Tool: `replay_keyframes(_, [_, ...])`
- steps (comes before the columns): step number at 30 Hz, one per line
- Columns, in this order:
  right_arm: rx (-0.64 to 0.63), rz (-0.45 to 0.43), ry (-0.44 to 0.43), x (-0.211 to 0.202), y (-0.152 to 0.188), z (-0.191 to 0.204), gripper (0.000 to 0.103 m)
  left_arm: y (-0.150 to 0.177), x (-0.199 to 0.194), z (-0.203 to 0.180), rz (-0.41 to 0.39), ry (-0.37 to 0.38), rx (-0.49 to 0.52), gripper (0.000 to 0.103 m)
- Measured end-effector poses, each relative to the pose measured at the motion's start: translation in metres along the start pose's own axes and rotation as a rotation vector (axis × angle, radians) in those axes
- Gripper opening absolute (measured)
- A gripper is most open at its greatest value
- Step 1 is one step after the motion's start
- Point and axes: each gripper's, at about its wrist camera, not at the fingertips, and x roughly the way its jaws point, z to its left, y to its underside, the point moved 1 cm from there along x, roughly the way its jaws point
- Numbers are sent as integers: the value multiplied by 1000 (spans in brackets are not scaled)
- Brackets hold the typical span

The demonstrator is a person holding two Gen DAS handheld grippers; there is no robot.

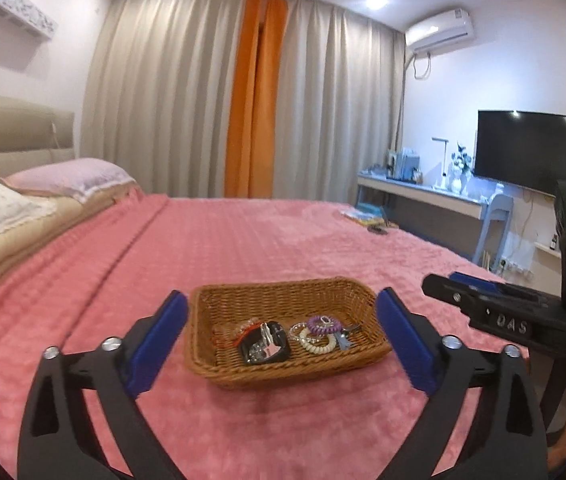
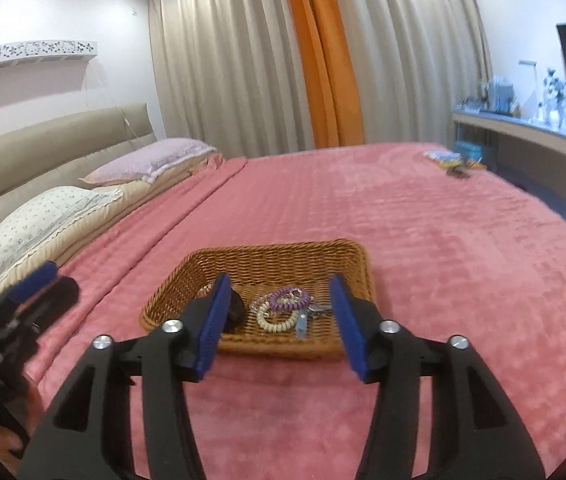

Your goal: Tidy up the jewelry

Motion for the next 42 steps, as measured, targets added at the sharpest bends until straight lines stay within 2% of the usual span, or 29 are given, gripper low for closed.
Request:
replay_keyframes(4, [-11,-56,50,-25,25,2,55,14,-27,-3,-25,-33,7,95])
replay_keyframes(10, [-26,-123,123,-32,53,0,55,38,-32,-7,-73,-116,18,95])
replay_keyframes(14, [-33,-114,127,-19,62,-3,55,53,-24,-3,-94,-180,28,95])
replay_keyframes(17, [-29,-84,134,-7,67,-7,55,65,-14,3,-74,-226,19,95])
replay_keyframes(20, [-32,-70,131,-3,70,-7,56,71,-5,11,-20,-209,-20,95])
replay_keyframes(30, [-82,-75,155,0,80,4,55,74,-1,10,-7,-209,-13,95])
replay_keyframes(42, [-69,-74,163,-1,80,3,56,76,1,10,4,-211,-12,95])
